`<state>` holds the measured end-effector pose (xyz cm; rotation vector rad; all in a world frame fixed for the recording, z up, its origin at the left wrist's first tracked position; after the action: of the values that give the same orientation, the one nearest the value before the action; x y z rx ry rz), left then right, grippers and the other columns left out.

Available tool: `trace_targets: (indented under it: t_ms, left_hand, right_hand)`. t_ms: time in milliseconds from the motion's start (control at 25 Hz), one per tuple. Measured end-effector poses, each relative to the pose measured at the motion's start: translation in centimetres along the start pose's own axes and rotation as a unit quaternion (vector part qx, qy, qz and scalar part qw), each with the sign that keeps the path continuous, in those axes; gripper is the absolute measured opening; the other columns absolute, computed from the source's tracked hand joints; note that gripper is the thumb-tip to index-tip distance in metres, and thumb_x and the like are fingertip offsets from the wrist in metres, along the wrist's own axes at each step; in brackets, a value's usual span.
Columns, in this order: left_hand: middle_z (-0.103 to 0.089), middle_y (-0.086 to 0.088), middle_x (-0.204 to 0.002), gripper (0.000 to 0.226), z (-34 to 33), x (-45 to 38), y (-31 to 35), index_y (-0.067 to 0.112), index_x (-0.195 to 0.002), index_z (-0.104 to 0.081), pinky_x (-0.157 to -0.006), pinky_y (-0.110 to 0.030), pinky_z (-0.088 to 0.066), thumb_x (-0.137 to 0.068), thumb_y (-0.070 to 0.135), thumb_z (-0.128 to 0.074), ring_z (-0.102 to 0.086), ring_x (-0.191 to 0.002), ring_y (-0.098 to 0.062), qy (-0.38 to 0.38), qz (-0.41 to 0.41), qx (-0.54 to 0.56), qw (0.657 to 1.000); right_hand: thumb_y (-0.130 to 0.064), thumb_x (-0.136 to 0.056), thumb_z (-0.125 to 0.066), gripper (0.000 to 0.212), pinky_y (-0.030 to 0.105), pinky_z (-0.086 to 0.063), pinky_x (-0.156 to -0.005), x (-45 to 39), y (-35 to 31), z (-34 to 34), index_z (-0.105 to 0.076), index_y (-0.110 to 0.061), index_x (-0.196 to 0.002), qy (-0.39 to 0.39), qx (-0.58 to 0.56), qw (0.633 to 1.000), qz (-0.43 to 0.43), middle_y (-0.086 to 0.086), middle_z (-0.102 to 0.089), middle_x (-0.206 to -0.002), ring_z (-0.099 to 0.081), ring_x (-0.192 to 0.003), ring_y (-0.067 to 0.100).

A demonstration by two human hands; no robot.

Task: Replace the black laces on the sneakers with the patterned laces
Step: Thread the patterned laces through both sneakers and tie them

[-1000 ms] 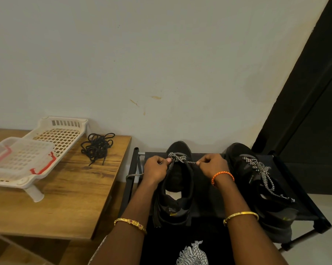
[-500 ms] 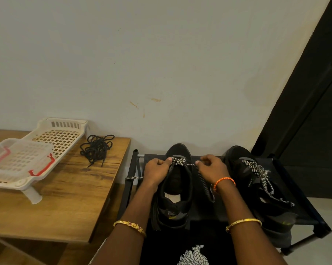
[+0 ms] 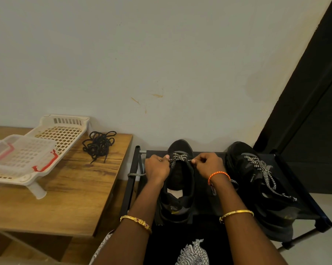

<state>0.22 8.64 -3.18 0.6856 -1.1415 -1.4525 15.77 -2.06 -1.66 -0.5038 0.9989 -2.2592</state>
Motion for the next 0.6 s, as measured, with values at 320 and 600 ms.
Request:
trace_targets:
  t_ms: [320,600]
  left_hand:
    - [-0.065,-0.003,-0.107,0.034,-0.4,5.2,6.7,0.015,-0.113,-0.053,-0.093,-0.031,-0.048,-0.095,0.044,-0.050,-0.062,-0.103,-0.017,-0.222,-0.125,0.152,0.955]
    - [-0.053,0.007,-0.064,0.021,-0.8,4.9,5.6,0.010,-0.100,-0.067,-0.065,-0.019,-0.043,-0.098,0.023,-0.050,-0.051,-0.057,-0.005,-0.340,-0.090,0.094,0.931]
  right_hand:
    - [0.015,-0.090,-0.042,0.028,0.024,-0.058,-0.076,3.7,-5.7,3.9,-0.061,-0.002,-0.100,-0.152,-0.522,0.839,0.018,0.009,-0.070,-0.089,-0.071,-0.083,0.014]
    - [0.015,-0.085,-0.053,0.022,0.024,-0.057,-0.075,2.0,-3.5,4.6,-0.060,-0.005,-0.089,-0.008,-0.520,0.854,0.031,0.010,-0.067,-0.088,-0.071,-0.079,0.011]
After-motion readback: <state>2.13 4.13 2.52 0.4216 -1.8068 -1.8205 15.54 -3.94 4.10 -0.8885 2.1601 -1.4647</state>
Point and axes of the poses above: each hand's wrist, its own x-axis away from the middle knuckle, its own z-axis out of the back of the hand, y = z × x, the point moved 7 cm from there along -x, towards the middle knuckle
